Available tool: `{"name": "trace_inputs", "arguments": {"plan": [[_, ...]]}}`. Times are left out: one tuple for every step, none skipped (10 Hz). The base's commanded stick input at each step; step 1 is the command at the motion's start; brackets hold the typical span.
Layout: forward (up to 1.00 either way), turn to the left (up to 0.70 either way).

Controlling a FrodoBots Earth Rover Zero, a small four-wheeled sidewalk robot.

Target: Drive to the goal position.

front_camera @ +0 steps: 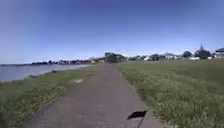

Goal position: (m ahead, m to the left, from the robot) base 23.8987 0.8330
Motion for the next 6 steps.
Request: {"name": "trace_inputs", "arguments": {"plan": [[0.70,0.00],[0.70,0.00],[0.70,0.00],[0.70,0.00],[0.70,0.00],[0.70,0.00]]}}
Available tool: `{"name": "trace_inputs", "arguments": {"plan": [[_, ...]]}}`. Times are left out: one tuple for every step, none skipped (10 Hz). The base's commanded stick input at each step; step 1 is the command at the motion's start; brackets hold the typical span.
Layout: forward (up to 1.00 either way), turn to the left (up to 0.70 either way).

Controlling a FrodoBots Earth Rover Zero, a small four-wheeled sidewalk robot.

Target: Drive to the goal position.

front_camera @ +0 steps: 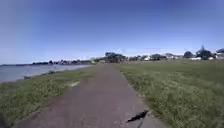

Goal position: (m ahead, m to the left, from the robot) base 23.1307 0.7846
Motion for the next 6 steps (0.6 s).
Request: {"name": "trace_inputs", "arguments": {"plan": [[0.70,0.00],[0.70,0.00],[0.70,0.00],[0.70,0.00],[0.70,0.00],[0.70,0.00]]}}
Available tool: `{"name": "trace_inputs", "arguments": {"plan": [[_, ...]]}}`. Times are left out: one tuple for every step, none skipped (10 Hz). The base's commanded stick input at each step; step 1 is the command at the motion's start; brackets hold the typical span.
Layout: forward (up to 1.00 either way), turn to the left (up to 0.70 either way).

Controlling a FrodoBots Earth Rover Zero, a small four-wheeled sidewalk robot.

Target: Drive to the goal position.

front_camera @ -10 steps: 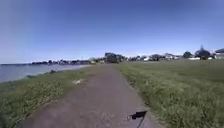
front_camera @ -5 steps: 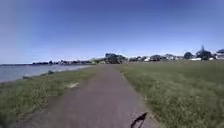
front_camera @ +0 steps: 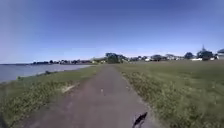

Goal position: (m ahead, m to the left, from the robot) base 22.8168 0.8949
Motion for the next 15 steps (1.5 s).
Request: {"name": "trace_inputs", "arguments": {"plan": [[0.70,0.00],[0.70,0.00],[0.70,0.00],[0.70,0.00],[0.70,0.00],[0.70,0.00],[0.70,0.00],[0.70,0.00],[0.70,0.00],[0.70,0.00],[0.70,0.00],[0.70,0.00],[0.70,0.00],[0.70,0.00],[0.70,0.00]]}}
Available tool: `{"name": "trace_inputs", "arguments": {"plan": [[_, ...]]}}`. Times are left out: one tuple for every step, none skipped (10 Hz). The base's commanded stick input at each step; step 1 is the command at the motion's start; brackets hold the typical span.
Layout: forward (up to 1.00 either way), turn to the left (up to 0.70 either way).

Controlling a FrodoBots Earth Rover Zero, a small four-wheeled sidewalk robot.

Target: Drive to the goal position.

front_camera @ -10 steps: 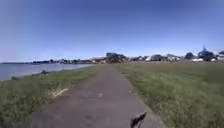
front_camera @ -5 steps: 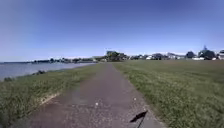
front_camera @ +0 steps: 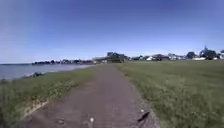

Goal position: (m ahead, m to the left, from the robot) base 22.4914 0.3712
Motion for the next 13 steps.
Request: {"name": "trace_inputs", "arguments": {"plan": [[0.70,0.00],[0.70,0.00],[0.70,0.00],[0.70,0.00],[0.70,0.00],[0.70,0.00],[0.70,0.00],[0.70,0.00],[0.70,0.00],[0.70,0.00],[0.70,0.00],[0.70,0.00],[0.70,0.00]]}}
